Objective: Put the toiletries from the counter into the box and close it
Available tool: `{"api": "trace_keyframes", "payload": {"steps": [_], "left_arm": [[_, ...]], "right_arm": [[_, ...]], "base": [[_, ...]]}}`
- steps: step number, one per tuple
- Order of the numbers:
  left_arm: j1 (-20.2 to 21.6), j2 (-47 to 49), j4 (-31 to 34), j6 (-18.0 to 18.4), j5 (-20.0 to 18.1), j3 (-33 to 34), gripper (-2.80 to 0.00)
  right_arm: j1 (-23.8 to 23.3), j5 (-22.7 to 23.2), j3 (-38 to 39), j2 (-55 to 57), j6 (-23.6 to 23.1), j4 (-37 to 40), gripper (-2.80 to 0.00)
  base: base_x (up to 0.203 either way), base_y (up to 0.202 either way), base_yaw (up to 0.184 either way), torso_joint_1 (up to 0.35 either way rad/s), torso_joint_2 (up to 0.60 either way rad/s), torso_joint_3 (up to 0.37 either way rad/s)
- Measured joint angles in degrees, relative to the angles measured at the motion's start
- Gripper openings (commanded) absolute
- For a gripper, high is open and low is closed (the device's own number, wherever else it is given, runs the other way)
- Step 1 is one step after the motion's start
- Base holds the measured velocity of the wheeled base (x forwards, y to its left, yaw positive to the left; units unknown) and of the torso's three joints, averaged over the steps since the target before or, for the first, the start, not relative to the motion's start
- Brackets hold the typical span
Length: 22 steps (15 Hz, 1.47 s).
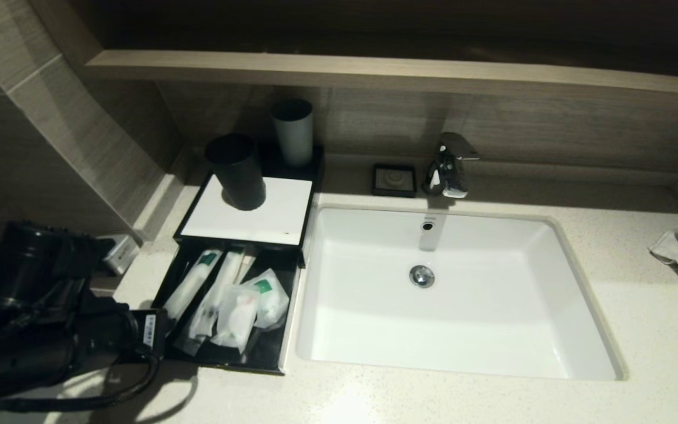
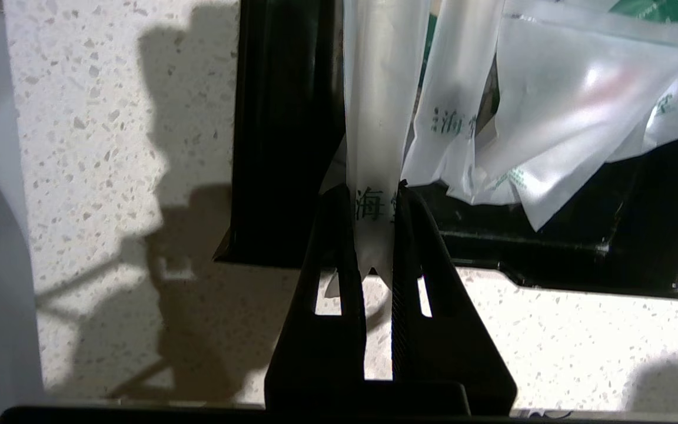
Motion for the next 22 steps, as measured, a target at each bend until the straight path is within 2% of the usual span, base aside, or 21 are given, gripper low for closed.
{"api": "trace_keyframes", "payload": {"steps": [7,9,10,13,18,21,22], "left_arm": [[0.0,6.86,-2.64,-0.87,0.31,-3.41,-2.8],[0.0,8.42,-2.82,-0.88,2.03,-5.12,-2.8],[0.0,9.0,-2.79,-0.88,2.66,-5.83,0.0],[0.0,9.86,-2.76,-0.85,3.16,-8.0,0.0],[-0.41,5.92,-1.23,-0.62,3.21,-7.71,0.0],[-0.75,1.37,2.47,-0.52,2.88,-6.98,0.0],[-1.05,-0.47,4.03,-0.55,2.74,-6.45,-2.8]], "right_arm": [[0.0,-0.01,0.0,0.0,0.01,-0.01,-2.8],[0.0,-0.05,0.0,0.0,0.01,-0.01,-2.8],[0.0,-0.04,0.0,0.0,0.01,-0.01,-2.8],[0.0,-0.01,0.0,0.0,0.01,-0.01,-2.8],[0.0,0.04,0.0,0.0,0.01,-0.01,-2.8],[0.0,0.01,0.0,0.0,0.01,0.01,-2.8],[0.0,0.01,0.0,0.0,0.01,-0.01,-2.8]], "base": [[0.0,0.0,0.0,0.0,0.0,0.0],[0.0,0.0,0.0,0.0,0.0,0.0],[0.0,0.0,0.0,0.0,0.0,0.0],[0.0,0.0,0.0,0.0,0.0,0.0],[0.0,0.0,0.0,0.0,0.0,0.0],[0.0,0.0,0.0,0.0,0.0,0.0],[0.0,0.0,0.0,0.0,0.0,0.0]]}}
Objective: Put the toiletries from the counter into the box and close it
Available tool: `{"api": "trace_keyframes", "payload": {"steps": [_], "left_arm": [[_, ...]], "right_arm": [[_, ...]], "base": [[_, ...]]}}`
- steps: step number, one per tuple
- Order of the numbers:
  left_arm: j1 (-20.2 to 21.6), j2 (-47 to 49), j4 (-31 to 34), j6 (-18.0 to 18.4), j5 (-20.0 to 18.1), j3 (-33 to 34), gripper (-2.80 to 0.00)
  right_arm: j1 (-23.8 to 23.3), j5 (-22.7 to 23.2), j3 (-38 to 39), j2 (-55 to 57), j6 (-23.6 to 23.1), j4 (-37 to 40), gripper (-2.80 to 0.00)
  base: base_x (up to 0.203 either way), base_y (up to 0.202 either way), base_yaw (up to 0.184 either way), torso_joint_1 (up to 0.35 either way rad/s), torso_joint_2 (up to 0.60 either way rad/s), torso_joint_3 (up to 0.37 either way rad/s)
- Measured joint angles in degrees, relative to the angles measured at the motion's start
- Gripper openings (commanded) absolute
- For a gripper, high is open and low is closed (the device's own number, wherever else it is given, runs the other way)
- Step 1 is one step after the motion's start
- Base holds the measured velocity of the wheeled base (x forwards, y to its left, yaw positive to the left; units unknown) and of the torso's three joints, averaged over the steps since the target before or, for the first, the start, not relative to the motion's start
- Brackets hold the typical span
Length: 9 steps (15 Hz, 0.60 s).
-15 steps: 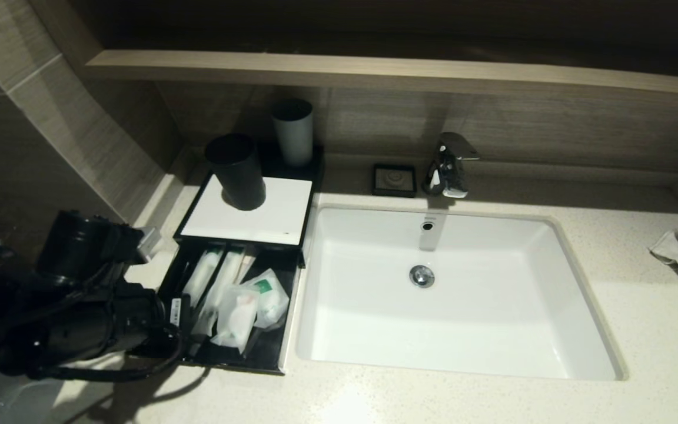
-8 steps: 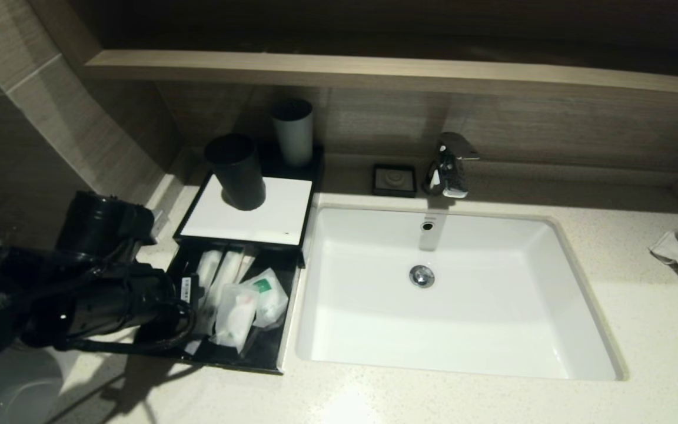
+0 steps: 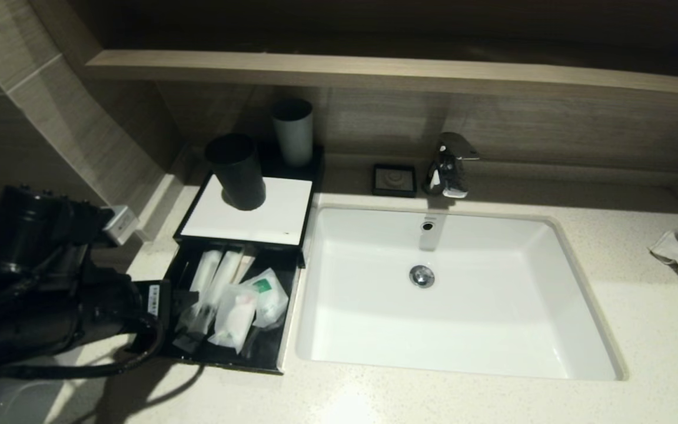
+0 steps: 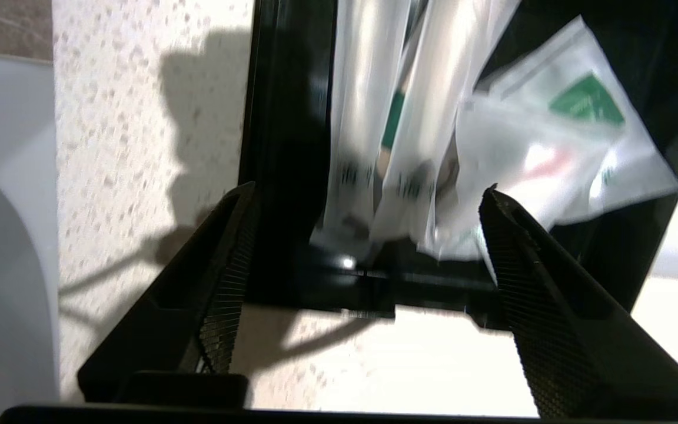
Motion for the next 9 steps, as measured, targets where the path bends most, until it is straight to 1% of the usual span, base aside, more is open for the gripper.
{"api": "trace_keyframes", "payload": {"steps": [3,6,9], "left_arm": [[-1.6,-6.67,4.63,0.28,-0.2,2.83,-2.8],[-4.92,-12.48,10.91,0.39,-0.28,6.99,-2.8],[-7.48,-16.21,13.14,0.52,-0.26,11.98,-2.8]], "right_arm": [[0.0,-0.02,0.0,0.0,0.0,0.02,-2.8],[0.0,0.0,0.0,0.0,0.0,0.02,-2.8],[0.0,-0.01,0.0,0.0,0.0,0.0,-2.8]], "base": [[0.0,0.0,0.0,0.0,0.0,0.0],[0.0,0.0,0.0,0.0,0.0,0.0],[0.0,0.0,0.0,0.0,0.0,0.0]]}}
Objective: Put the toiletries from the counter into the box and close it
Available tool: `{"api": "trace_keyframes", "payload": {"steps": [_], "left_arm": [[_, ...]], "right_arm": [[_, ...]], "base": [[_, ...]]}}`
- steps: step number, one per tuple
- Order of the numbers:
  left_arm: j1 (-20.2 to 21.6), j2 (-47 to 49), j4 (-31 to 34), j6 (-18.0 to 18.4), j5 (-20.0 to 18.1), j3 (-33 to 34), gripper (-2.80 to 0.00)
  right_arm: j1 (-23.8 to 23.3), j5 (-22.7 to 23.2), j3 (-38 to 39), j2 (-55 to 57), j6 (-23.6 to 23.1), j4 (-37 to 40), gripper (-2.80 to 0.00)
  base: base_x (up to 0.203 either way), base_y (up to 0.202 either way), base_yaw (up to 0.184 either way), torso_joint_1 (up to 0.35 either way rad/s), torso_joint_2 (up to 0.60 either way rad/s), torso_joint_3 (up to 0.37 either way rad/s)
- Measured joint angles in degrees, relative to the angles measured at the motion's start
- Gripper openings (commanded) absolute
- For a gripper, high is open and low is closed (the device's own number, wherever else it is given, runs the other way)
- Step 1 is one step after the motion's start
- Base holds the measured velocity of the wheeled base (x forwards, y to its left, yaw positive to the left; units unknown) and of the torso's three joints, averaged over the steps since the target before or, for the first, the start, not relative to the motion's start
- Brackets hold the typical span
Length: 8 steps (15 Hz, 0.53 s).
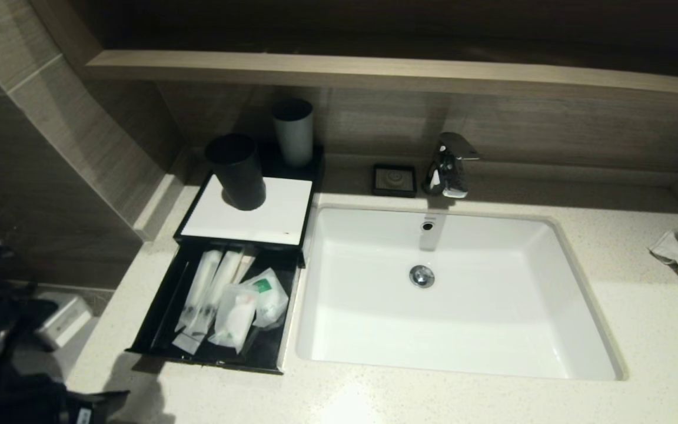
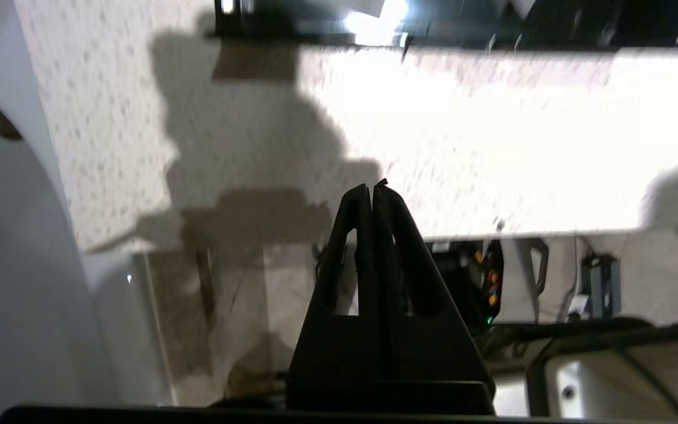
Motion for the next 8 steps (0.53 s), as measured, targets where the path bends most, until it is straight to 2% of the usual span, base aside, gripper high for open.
{"api": "trace_keyframes", "payload": {"steps": [5,8], "left_arm": [[-1.26,0.68,0.56,0.23,-1.43,3.82,-2.8],[-1.26,6.4,-4.18,-0.21,-1.43,3.67,-2.8]], "right_arm": [[0.0,0.01,0.0,0.0,-0.02,0.0,-2.8],[0.0,-0.01,0.0,0.0,-0.02,0.0,-2.8]], "base": [[0.0,0.0,0.0,0.0,0.0,0.0],[0.0,0.0,0.0,0.0,0.0,0.0]]}}
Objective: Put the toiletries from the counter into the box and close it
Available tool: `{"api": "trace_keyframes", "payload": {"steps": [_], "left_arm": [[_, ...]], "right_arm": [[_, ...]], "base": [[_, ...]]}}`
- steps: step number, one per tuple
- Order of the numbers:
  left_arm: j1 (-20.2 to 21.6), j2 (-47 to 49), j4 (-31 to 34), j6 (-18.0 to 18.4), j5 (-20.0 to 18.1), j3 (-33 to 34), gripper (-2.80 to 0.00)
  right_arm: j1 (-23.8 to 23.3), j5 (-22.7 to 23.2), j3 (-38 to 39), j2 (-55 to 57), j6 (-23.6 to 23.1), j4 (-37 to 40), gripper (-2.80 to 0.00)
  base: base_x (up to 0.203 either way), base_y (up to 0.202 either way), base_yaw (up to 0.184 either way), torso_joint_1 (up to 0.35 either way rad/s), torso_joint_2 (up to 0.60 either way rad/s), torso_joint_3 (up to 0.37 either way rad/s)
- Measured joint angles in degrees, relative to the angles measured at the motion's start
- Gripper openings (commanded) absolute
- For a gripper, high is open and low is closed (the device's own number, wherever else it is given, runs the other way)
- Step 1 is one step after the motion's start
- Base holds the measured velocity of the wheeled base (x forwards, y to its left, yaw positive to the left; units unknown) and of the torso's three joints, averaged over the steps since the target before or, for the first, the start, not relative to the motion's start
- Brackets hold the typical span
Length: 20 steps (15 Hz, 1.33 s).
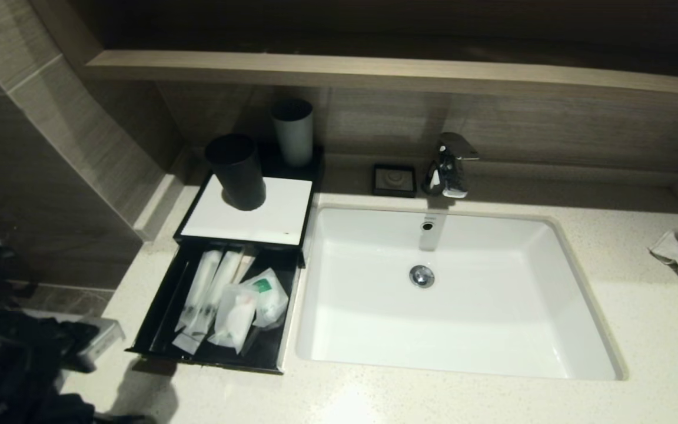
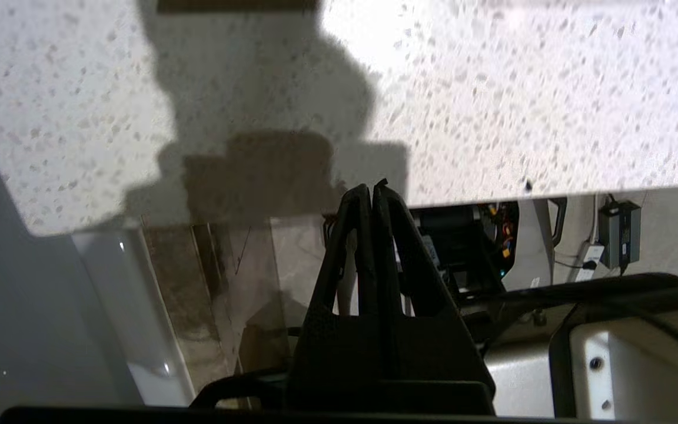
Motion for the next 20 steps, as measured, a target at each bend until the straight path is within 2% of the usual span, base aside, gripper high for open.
{"api": "trace_keyframes", "payload": {"steps": [4,10,20], "left_arm": [[0.09,7.19,-6.06,-0.33,0.24,-1.13,-2.8],[0.68,13.56,-6.47,-0.78,2.15,-6.37,-2.8],[3.1,18.38,-6.27,-0.89,2.36,-13.89,-2.8]], "right_arm": [[0.0,0.0,0.0,0.0,0.0,0.0,-2.8],[0.0,0.0,0.0,0.0,0.0,0.0,-2.8],[0.0,0.02,0.0,0.0,0.02,0.0,-2.8]], "base": [[0.0,0.0,0.0,0.0,0.0,0.0],[0.0,0.0,0.0,0.0,0.0,0.0],[0.0,0.0,0.0,0.0,0.0,0.0]]}}
